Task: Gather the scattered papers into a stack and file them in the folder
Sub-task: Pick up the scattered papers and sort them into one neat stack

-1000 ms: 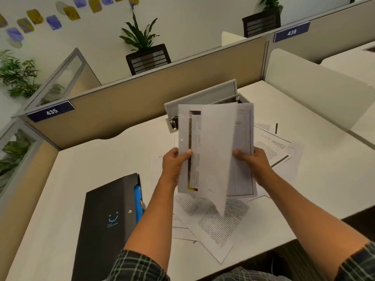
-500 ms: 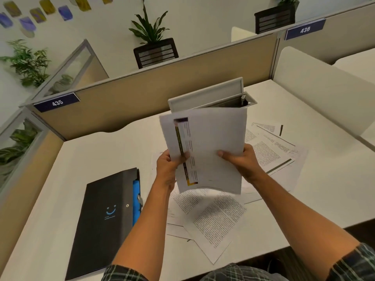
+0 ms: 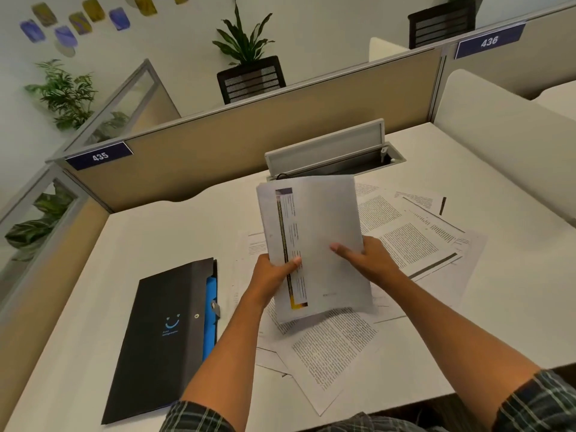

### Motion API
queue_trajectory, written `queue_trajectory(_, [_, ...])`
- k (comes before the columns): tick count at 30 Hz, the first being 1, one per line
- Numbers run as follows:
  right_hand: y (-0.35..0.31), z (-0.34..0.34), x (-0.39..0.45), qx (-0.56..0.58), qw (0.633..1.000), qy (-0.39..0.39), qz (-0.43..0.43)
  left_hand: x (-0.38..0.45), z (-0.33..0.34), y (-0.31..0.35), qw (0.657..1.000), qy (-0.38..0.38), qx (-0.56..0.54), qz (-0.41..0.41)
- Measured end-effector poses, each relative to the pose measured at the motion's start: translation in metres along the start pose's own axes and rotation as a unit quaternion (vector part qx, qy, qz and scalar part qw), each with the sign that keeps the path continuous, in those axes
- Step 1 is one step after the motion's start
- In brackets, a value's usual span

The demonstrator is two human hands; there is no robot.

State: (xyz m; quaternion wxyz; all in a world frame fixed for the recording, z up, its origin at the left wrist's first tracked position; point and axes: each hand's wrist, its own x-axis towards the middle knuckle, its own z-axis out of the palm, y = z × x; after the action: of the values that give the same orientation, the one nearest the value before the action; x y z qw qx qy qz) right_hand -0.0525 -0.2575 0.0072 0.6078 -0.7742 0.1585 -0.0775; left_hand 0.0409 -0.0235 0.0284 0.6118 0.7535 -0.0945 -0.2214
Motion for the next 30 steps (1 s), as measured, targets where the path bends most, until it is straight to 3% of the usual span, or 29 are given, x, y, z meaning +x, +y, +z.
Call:
queue_trajectory(5, [0.013,-0.017,0.011,-0.230,0.965,0.127,0.003,0.004,0.000,-0.008,0.999,0.045,-0.024,-0.017])
queue_trajectory(7, [0.026,-0.027,0.009,-0.371,0.917,0.143,0.033,0.005,-0.004,-0.018,0.996,0.072,-0.041,-0.033])
queue_trajectory(10, [0.048,-0.040,-0.001,-0.547,0.827,0.082,0.099,0.004,-0.008,-0.029,0.991,0.102,-0.065,-0.064])
queue_trajectory(12, [0.055,-0.043,-0.008,-0.573,0.808,0.063,0.119,0.002,-0.011,-0.035,0.989,0.105,-0.071,-0.077])
queue_trajectory(15, [0.059,-0.038,-0.006,-0.611,0.787,0.045,0.067,-0.001,-0.016,-0.038,0.989,0.097,-0.066,-0.086])
queue_trajectory(19, [0.049,-0.034,-0.004,-0.617,0.785,0.023,0.041,-0.009,-0.015,-0.045,0.990,0.081,-0.070,-0.089])
queue_trajectory(25, [0.045,-0.036,-0.019,-0.722,0.692,-0.026,-0.009,-0.012,-0.020,-0.055,0.996,0.069,-0.038,-0.045])
queue_trajectory(27, [0.042,-0.040,-0.025,-0.717,0.697,-0.018,-0.008,-0.012,-0.018,-0.059,0.996,0.077,-0.033,-0.037])
queue_trajectory(30, [0.030,-0.037,-0.030,-0.656,0.752,0.045,-0.047,-0.013,-0.016,-0.064,0.997,0.058,-0.041,-0.032])
